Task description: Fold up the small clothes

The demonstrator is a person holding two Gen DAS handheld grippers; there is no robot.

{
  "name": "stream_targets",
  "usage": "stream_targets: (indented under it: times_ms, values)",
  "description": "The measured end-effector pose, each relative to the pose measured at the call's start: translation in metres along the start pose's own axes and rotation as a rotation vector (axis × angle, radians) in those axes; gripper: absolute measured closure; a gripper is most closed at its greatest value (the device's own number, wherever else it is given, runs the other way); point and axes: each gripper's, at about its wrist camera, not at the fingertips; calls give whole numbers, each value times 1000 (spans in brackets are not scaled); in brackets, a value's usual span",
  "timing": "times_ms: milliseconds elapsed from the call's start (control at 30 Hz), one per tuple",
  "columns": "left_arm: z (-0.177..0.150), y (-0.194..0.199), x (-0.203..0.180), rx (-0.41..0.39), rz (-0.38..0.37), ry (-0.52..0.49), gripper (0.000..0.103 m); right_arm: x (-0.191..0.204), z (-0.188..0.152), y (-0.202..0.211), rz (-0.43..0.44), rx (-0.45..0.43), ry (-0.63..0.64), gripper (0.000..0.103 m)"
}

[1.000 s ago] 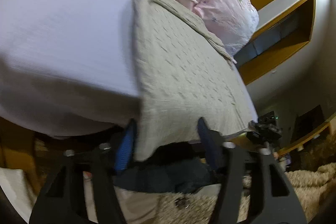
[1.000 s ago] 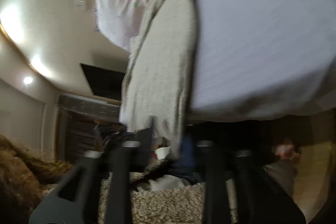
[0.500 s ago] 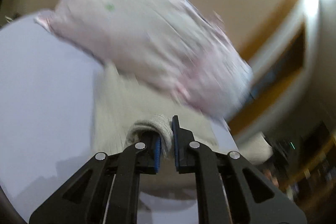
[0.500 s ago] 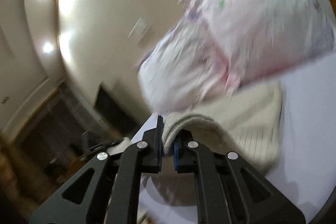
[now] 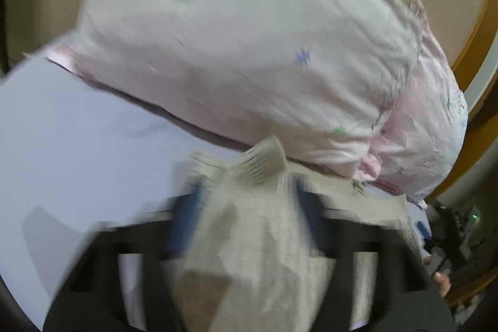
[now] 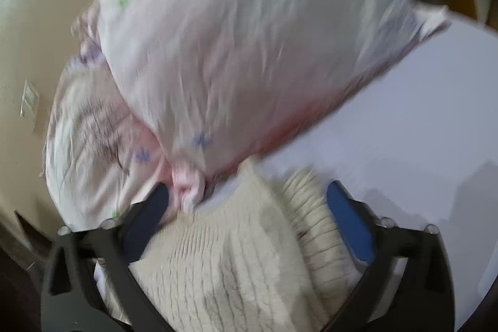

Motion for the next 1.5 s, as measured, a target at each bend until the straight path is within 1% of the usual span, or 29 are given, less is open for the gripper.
stream_targets:
  times_ms: [67,133,200,267,333,433,500,533,567,600,700,733,767,800,867,933,967,1000,1033,1067,1133,1167,1200,1233,1267,1333,1367,1400,1500]
  values:
    - [0,10,14,-1,-3,-1,20,2,8,7,44,-33,37,2]
    - [-4,7,29,70,-13,32,21,3,7,6,56,-34,62,2]
    - [-10,-5,43,148,-16,85,33,5,6,-3,72,3,59,2]
    - [-15,-12,53,189,-33,116,41,8,1,-13,99,43,44,2]
    - [-25,-25,60,253,-82,172,47,9,2,-16,112,62,44,2]
    - [-37,-26,55,216,-90,173,49,0,-4,-4,145,61,34,2]
    - [-45,-31,56,268,-133,245,79,-5,-4,2,175,67,17,2]
    - [-48,-32,59,287,-166,301,80,-7,-3,2,198,73,3,2]
    - [-48,-28,56,276,-202,344,82,-8,-2,2,214,78,-5,2]
    - [-47,-24,49,274,-238,353,83,-9,0,4,232,80,-13,2]
    - [-39,-6,-6,244,-381,308,84,-12,8,12,259,61,-12,2]
    - [-39,-3,-35,248,-449,279,84,-14,12,17,265,43,-3,2]
    - [-40,-4,-55,257,-495,257,84,-15,15,21,262,26,6,2]
    - [-45,-10,-89,287,-576,230,84,-17,18,26,253,9,18,2]
    - [-64,-37,-145,380,-704,210,83,-25,24,34,211,-21,48,2]
    - [-89,-78,-190,516,-779,229,80,-38,28,37,178,-20,39,2]
    - [-98,-94,-203,573,-787,246,78,-44,29,36,177,-9,21,2]
    - [-113,-116,-220,659,-807,277,78,-51,30,33,181,10,-2,2]
    - [-120,-126,-227,707,-850,306,78,-57,31,30,186,34,-21,2]
    - [-123,-127,-229,712,-869,316,78,-62,31,27,190,64,-37,2]
    - [-114,-112,-226,644,-865,241,78,-71,32,21,203,114,-68,2]
    - [-109,-103,-222,601,-841,197,72,-74,31,18,222,144,-88,2]
    - [-100,-89,-212,521,-766,132,56,-76,30,13,242,178,-109,2]
    - [-93,-78,-201,450,-673,74,48,-77,26,5,262,244,-131,2]
    - [-87,-67,-189,380,-565,14,41,-76,23,0,271,283,-134,2]
    - [-84,-58,-172,312,-426,-67,40,-71,16,-12,248,371,-115,2]
    - [-85,-59,-163,301,-369,-90,39,-67,13,-17,233,399,-97,2]
    - [-86,-61,-156,305,-341,-94,38,-64,10,-20,226,422,-82,2]
    - [-97,-76,-144,367,-294,-77,34,-57,1,-31,241,477,-68,2]
Point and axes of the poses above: each gripper's, at about its wrist camera, not at the fingertips, and y roughly against the way its jaws point, x to its left, z to its top, and after that the axes turned 11 degrees about y, right-handed
